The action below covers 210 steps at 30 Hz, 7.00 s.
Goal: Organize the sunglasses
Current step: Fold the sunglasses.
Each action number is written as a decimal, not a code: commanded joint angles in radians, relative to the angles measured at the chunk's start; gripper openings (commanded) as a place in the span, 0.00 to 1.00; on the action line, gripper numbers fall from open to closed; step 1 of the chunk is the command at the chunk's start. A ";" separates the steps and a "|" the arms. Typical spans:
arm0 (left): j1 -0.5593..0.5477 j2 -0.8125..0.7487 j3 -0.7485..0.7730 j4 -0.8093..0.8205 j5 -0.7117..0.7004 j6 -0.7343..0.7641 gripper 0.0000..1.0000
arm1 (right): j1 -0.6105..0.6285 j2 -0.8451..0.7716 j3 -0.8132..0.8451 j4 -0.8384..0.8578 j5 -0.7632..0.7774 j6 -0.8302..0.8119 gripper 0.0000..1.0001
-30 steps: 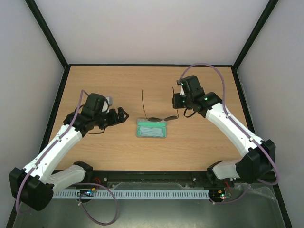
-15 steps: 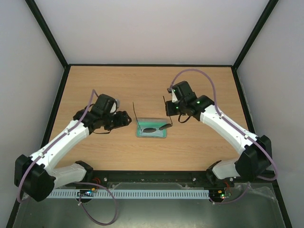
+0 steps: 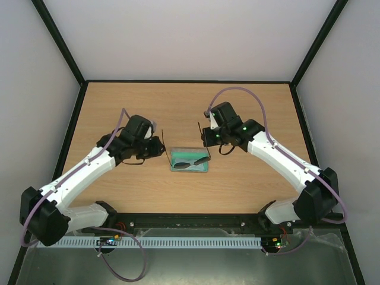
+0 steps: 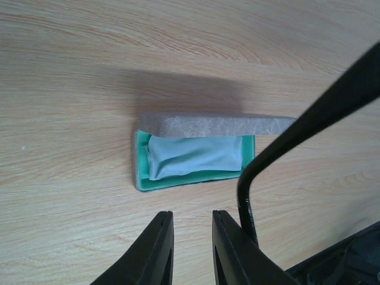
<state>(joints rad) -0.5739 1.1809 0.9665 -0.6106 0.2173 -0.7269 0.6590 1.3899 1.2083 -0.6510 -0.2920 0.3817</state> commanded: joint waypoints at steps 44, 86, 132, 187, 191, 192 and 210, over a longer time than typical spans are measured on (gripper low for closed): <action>-0.244 0.199 0.177 0.123 0.133 -0.022 0.23 | 0.008 0.013 0.019 -0.029 -0.053 -0.012 0.01; -0.245 -0.310 -0.254 0.648 -0.169 -0.509 0.99 | -0.116 -0.045 -0.014 0.092 0.003 0.418 0.01; -0.254 -0.181 -0.321 0.874 -0.295 -0.532 0.99 | -0.114 -0.091 -0.095 0.235 -0.093 0.579 0.01; -0.253 -0.079 -0.282 0.838 -0.287 -0.591 0.68 | -0.071 -0.078 -0.172 0.244 -0.010 0.559 0.01; -0.254 -0.076 -0.279 0.834 -0.285 -0.591 0.67 | -0.071 -0.079 -0.171 0.247 -0.011 0.559 0.01; -0.254 -0.076 -0.277 0.833 -0.287 -0.590 0.66 | -0.071 -0.078 -0.171 0.247 -0.012 0.559 0.01; -0.254 -0.078 -0.274 0.816 -0.291 -0.587 0.62 | -0.070 -0.078 -0.176 0.254 -0.021 0.556 0.05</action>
<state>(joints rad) -0.8246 1.1015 0.6682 0.2096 -0.0612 -1.3170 0.5831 1.3148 1.0439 -0.4168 -0.3172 0.9459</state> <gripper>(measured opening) 0.618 0.024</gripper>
